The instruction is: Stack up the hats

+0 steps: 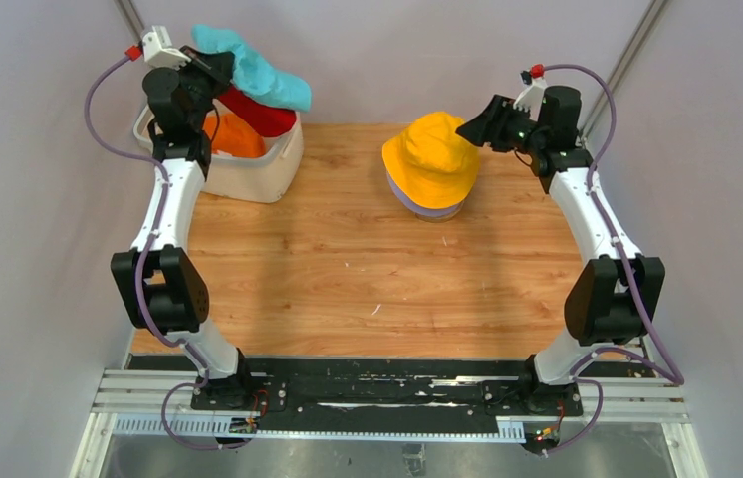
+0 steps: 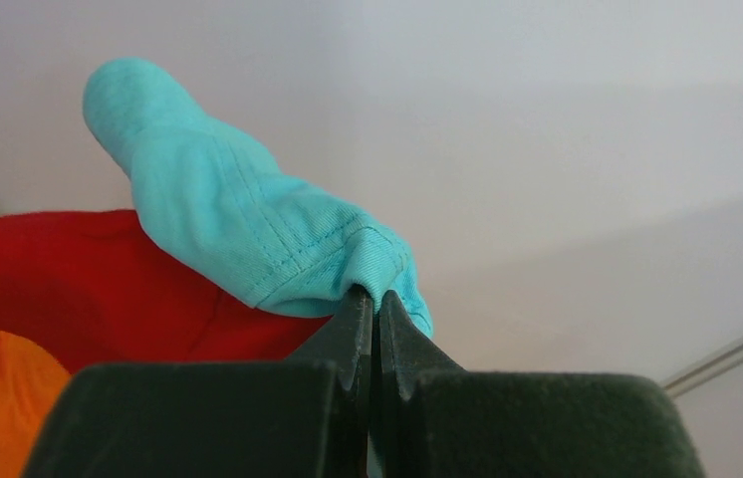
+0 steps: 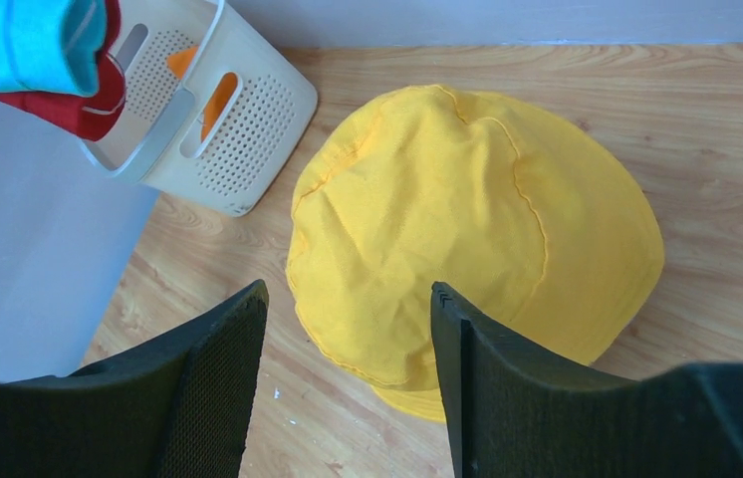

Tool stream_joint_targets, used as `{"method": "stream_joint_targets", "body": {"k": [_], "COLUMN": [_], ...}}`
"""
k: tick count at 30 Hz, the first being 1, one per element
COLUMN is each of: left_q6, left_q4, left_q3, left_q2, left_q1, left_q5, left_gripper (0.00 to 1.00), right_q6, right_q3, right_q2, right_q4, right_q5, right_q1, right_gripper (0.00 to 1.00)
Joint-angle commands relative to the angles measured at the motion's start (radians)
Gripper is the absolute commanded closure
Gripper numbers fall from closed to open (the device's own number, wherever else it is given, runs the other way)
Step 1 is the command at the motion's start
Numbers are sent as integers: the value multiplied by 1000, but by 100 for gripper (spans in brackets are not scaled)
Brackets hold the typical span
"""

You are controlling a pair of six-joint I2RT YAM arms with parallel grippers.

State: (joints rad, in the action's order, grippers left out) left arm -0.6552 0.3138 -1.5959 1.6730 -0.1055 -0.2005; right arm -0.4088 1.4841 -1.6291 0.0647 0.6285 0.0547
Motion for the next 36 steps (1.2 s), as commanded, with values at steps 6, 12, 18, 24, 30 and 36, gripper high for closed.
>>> {"method": "stream_joint_targets", "body": {"k": [6, 12, 18, 24, 30, 36], "left_q6": [-109, -116, -189, -242, -293, -324], "left_q4": [218, 232, 311, 389, 445, 480], "left_q3": [104, 111, 136, 166, 180, 194], "left_q2": [-61, -68, -67, -67, -61, -52], "left_q1": [-13, -16, -18, -19, -20, -19], "left_q5": [-59, -71, -119, -158, -189, -207], "left_gripper": [100, 100, 100, 100, 100, 100], "right_q6": [-141, -235, -359, -593, -648, -672], "right_q3": [185, 499, 742, 768, 791, 790], "right_q2": [-114, -336, -571, -717, -769, -774], "right_q4": [-174, -199, -282, -565, -646, -684], "right_q5": [150, 200, 238, 280, 280, 274], "right_q1": [125, 271, 354, 381, 404, 412], "right_gripper": [40, 41, 41, 41, 41, 41]}}
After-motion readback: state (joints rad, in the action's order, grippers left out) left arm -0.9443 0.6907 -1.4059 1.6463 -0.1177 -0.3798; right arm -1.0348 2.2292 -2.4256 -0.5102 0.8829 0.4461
